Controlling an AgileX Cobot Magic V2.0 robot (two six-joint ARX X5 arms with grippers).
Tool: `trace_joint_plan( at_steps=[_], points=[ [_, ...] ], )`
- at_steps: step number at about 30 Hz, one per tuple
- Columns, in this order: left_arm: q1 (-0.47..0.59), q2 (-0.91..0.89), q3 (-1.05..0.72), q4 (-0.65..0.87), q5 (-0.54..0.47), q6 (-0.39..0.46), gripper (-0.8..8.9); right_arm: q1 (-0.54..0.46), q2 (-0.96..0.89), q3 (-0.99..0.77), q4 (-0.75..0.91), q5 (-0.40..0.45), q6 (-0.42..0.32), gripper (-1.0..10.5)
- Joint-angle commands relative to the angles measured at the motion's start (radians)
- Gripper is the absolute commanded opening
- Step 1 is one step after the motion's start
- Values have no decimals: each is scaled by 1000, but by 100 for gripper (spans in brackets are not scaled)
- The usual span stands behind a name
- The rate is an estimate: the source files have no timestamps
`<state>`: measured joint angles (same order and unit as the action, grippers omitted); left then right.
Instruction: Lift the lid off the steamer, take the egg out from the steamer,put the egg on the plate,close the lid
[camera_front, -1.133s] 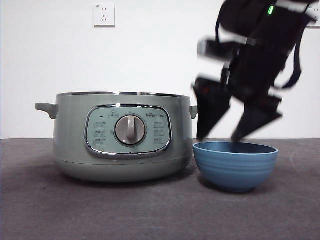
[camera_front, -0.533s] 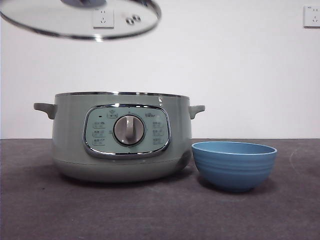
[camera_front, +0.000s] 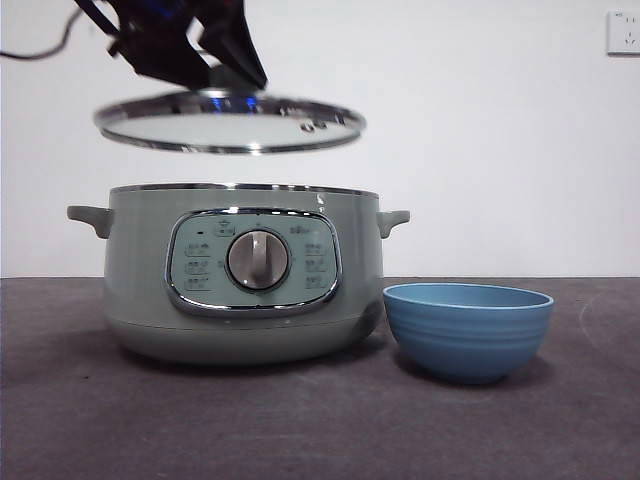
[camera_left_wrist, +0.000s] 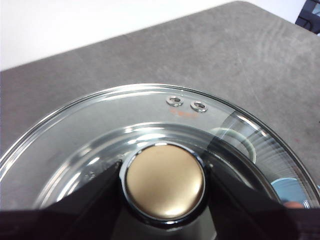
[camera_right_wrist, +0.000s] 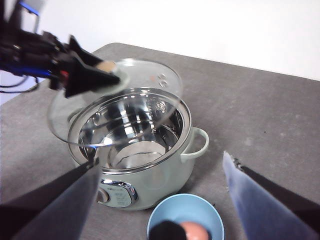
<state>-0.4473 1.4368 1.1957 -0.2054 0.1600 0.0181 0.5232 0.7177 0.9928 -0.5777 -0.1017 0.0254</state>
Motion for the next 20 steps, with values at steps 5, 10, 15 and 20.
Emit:
trace_joint_plan(
  at_steps=[5,10,15,20],
  points=[
    [-11,58,4,78,-2,11,-8,2,-1,-6,-7,2,11,418],
    [-11,84,4,76,-2,11,-8,2,-1,-6,-9,2,11,418],
    [-19,108,4,58,-1,10,-8,1,-1,-6,-9,3,11,418],
    [-34,121,4,32,-18,10,-8,2,0,-6,-8,3,10,418]
  ],
)
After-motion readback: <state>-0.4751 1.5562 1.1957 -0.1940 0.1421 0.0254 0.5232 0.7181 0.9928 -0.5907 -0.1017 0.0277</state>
